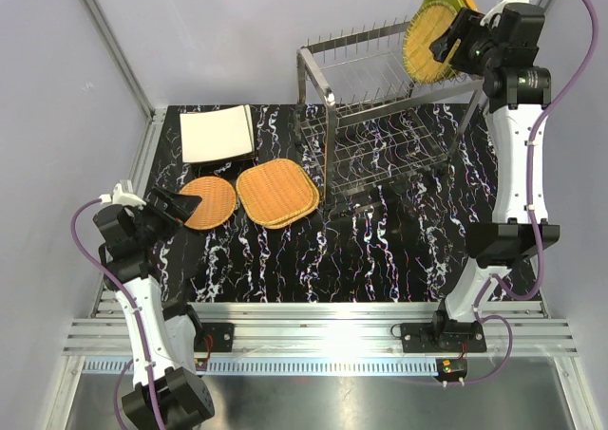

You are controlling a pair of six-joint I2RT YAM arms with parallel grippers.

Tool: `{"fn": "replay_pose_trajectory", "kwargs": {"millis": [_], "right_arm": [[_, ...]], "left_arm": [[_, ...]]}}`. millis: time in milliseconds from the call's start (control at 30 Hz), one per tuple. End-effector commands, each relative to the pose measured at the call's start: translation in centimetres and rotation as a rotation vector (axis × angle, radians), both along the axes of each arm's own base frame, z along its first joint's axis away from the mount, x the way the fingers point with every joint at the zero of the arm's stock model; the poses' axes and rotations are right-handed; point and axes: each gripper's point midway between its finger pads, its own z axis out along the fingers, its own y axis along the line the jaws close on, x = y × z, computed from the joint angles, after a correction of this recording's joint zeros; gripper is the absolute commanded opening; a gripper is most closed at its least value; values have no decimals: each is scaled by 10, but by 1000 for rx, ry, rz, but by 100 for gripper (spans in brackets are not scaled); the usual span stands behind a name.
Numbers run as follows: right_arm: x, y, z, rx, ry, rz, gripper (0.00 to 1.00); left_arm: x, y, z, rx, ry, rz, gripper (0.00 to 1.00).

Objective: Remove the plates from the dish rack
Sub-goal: Grab a plate with the right arm

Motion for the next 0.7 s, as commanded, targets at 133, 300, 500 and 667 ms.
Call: {"fn": "replay_pose_trajectory", "kwargs": {"millis": [133,300,500,667], "right_arm": [[11,-12,-3,-72,-54,-98,74],[11,-10,-10,-99,-34,-152,75],[13,-11,-14,-116,-32,-206,77],[11,-8,-17,-122,-26,-220,77]], "left_arm": [[3,-4,32,21,-86,-28,99],[3,-4,34,22,-91,-28,99],[3,-4,34,21,-88,-28,99],[3,-4,34,23,-90,-27,99]]}}
